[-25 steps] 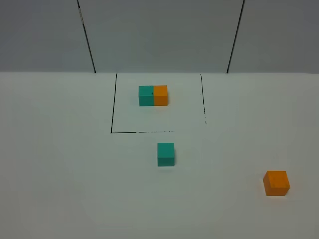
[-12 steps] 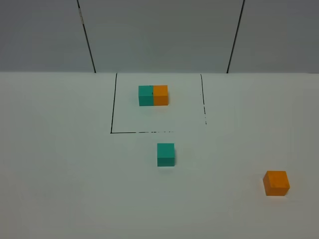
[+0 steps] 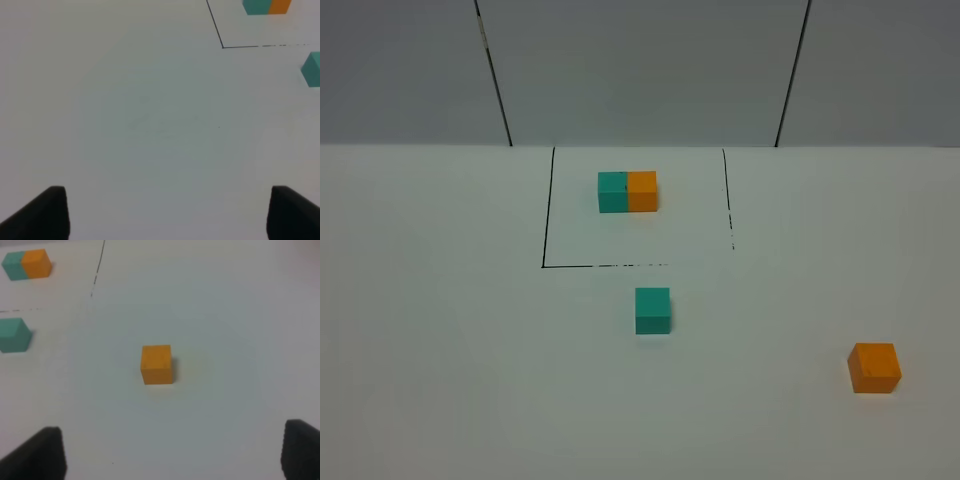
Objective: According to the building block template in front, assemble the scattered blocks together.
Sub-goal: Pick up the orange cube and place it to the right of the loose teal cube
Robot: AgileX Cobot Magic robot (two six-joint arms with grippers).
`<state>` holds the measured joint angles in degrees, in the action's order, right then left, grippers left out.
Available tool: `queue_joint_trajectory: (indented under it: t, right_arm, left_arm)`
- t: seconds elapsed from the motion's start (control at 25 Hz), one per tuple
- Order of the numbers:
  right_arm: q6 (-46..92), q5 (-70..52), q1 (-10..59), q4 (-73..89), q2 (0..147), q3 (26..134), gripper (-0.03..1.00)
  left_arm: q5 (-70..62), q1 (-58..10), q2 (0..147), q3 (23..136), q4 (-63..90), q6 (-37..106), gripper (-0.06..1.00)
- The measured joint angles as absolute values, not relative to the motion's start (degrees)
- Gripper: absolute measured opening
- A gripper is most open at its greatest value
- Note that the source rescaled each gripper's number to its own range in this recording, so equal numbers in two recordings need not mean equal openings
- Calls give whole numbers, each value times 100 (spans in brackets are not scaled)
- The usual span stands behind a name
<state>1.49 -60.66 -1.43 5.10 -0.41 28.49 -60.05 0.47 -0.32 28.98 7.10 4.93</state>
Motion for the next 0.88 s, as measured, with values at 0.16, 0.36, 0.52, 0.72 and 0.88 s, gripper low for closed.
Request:
queue_joint_trajectory:
  t: [0.16, 0.36, 0.52, 0.72, 0.88]
  right_arm:
    - [149, -6066, -143, 510, -41, 2849, 72]
    - [149, -6066, -143, 510, -41, 2849, 72]
    - [149, -6066, -143, 510, -41, 2849, 72]
    - [149, -6066, -143, 510, -41, 2849, 72]
    - [149, -6066, -143, 518, -41, 2849, 72]
  left_arm:
    - [-6005, 47, -32, 2898, 710, 493, 68]
    - [-6005, 47, -32, 2898, 710, 493, 68]
    - [-6005, 47, -32, 2898, 710, 493, 68]
    - [-6005, 47, -32, 2898, 710, 493, 68]
    - [-6005, 47, -32, 2898, 710, 493, 68]
